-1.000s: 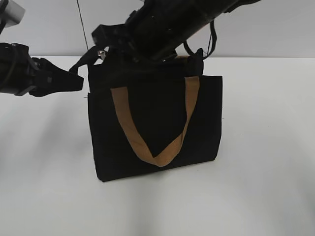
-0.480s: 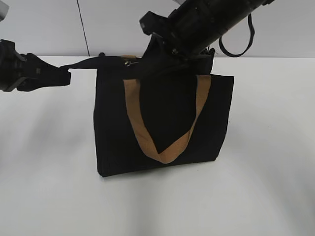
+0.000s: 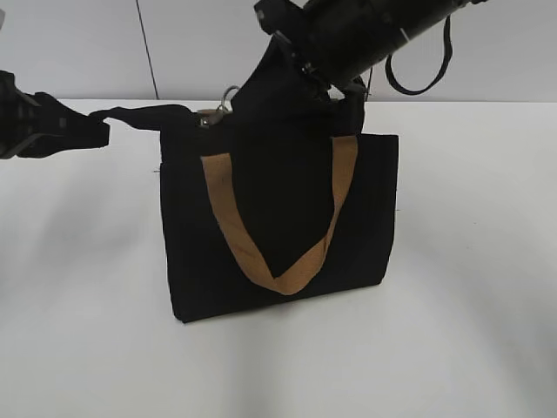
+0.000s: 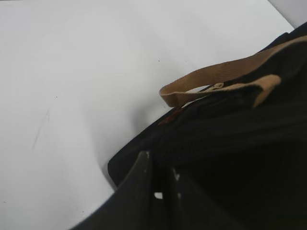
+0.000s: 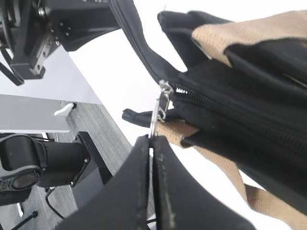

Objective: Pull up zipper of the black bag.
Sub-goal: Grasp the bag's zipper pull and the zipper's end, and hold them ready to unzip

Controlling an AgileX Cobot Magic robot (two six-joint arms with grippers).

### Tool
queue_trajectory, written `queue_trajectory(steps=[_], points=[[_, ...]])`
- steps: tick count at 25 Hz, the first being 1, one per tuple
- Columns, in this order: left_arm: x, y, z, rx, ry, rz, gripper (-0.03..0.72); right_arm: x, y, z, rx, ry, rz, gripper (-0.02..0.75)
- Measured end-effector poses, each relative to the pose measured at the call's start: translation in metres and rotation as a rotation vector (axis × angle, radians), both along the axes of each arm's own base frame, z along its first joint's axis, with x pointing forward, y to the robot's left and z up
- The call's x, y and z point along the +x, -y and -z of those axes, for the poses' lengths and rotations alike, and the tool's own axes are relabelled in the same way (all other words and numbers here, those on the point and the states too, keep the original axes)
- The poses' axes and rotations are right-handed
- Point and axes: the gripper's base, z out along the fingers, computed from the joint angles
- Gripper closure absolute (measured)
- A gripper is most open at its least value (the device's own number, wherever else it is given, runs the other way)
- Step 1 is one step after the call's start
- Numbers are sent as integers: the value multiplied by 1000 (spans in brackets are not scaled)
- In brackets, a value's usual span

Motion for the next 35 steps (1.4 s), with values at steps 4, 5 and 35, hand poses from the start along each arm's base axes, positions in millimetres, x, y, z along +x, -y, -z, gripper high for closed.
queue_trajectory(steps=[4,5,35], points=[[-1,1,-1,-13,-5,19,666,4,0,0,3,36,30,753],[-1,1,-1,-14,-5,21,666,4,-2,0,2,47,32,753],[1,-3,0,11,3,-18,666,2,32,-14,-407,257,142,753]])
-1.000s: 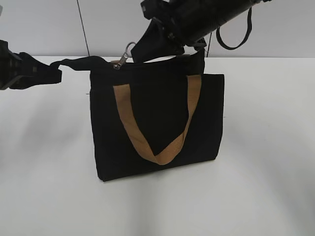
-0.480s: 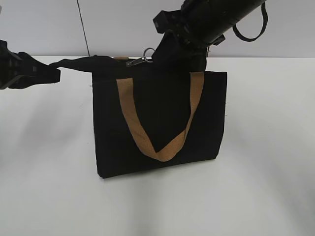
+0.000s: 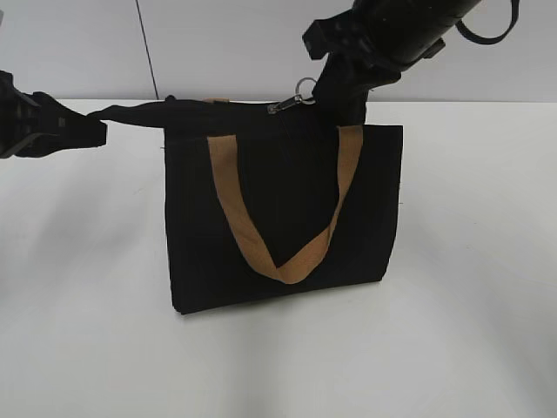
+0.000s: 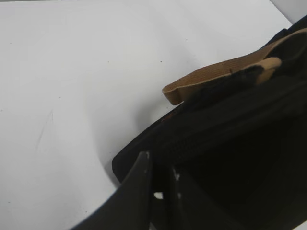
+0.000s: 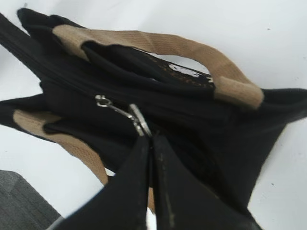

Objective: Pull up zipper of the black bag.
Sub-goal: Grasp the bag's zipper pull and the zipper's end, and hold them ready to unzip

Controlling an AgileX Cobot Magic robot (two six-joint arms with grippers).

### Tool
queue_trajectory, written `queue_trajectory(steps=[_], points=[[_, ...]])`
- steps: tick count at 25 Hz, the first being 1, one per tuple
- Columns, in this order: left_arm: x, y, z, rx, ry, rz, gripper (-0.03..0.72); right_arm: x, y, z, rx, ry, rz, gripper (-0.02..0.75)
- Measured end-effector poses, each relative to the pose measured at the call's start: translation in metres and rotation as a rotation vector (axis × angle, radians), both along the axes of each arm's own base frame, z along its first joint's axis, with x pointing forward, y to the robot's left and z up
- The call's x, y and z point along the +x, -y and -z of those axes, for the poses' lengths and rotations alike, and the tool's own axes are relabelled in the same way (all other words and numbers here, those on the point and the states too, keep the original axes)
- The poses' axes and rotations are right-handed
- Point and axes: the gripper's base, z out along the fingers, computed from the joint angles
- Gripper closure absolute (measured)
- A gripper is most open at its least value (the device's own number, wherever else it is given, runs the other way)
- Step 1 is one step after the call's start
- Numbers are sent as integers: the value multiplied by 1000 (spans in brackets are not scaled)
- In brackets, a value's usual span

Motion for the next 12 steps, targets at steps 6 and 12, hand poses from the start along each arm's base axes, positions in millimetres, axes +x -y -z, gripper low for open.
queue_trajectory(steps=[6,12], points=[[0,0,0,-1,0,3,666,-5,13,-6,-115,5,36,753],[-1,2,0,-10,-3,17,666,-10,23,-11,-206,6,71,753]])
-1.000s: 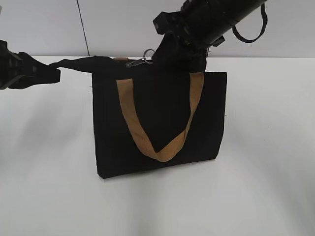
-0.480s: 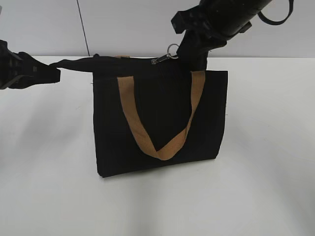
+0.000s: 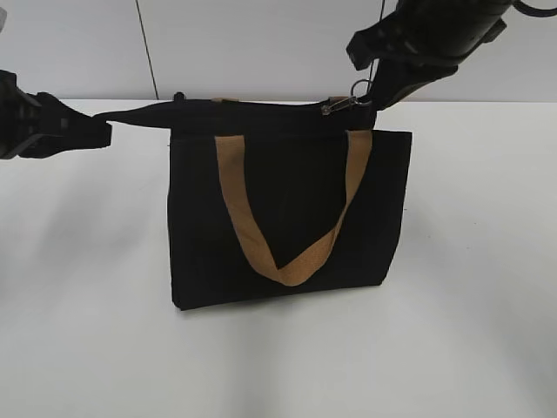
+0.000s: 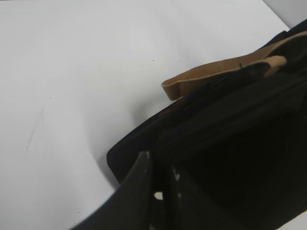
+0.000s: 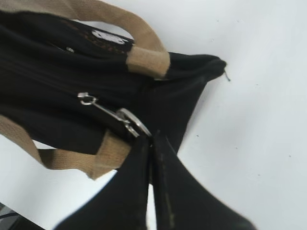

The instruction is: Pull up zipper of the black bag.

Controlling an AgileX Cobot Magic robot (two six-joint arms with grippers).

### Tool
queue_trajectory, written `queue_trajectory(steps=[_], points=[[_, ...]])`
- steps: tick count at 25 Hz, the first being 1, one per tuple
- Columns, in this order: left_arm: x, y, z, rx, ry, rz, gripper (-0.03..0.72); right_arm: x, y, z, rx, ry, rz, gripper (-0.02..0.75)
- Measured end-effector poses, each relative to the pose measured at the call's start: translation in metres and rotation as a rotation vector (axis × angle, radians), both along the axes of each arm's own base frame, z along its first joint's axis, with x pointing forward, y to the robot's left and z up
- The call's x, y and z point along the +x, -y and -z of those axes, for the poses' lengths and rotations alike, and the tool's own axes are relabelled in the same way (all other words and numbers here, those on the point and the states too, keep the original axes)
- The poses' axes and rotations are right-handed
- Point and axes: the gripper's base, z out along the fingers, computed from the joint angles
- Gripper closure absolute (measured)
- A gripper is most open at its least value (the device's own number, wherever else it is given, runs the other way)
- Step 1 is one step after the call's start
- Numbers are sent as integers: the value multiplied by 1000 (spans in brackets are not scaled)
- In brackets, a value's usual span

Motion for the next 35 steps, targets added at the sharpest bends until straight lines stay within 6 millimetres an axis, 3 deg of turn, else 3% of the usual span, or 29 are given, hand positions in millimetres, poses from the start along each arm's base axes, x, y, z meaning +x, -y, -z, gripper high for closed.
queue_trajectory(steps=[18,20,21,25,27,30,35], points=[[8,-11,3,75,26,-119,657,-2,17,0,-145,-20,45,745],[8,-12,3,80,28,-125,599,-4,14,0,-112,-34,25,692],[9,-12,3,84,29,-131,535,-5,12,0,-88,-41,9,653],[9,-13,3,78,20,-150,188,-8,4,-1,-28,-53,-70,376],[9,-13,3,58,2,-165,72,-9,3,-2,-16,-51,-85,251],[8,-12,3,14,-35,-180,60,-12,5,-9,-15,-34,-101,186],[6,-10,1,-17,-53,-179,68,-27,10,-24,-24,-34,-133,169]])
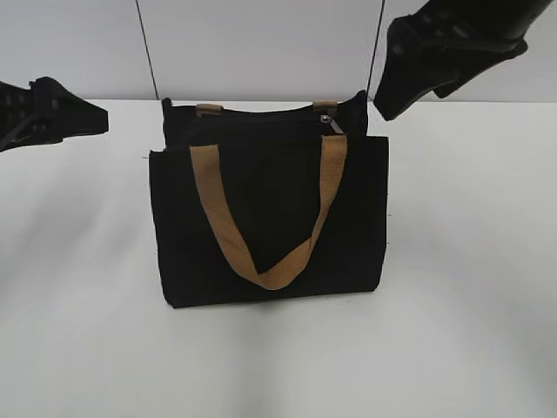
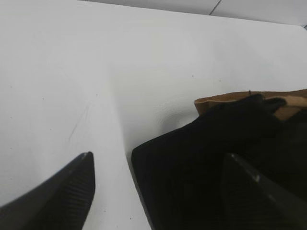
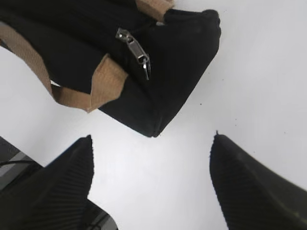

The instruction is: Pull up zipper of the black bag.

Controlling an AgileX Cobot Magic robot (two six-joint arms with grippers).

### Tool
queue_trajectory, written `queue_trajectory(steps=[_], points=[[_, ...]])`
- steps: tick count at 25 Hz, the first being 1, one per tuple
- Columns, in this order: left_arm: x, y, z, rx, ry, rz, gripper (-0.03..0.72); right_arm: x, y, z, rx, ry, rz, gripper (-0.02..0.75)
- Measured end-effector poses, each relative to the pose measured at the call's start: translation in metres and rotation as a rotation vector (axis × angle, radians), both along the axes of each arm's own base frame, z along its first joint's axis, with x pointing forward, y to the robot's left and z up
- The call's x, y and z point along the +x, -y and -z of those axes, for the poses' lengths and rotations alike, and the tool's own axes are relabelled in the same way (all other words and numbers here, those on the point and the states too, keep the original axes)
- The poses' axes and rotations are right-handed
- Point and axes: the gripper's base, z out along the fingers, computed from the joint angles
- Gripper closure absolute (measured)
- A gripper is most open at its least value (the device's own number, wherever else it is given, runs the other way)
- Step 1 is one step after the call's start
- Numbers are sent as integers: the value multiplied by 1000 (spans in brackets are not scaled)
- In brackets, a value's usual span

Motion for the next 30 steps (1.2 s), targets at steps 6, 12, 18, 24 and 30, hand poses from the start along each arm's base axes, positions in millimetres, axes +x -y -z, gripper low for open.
queue_trajectory(steps=[6,12,18,24,30], points=[[-11,16,-22,23,88,5,97,-22,9,-26,12,30,-12,167],[-23,56,-32,142,211,-23,108,-51,21,-52,48,112,-9,165],[-28,72,-34,333,343,-104,134,-95,41,-24,38,79,11,164],[-31,51,-13,627,181,-182,155,-134,58,-6,50,93,32,164],[-76,41,-44,504,64,-89,155,-168,72,-7,75,135,42,164]])
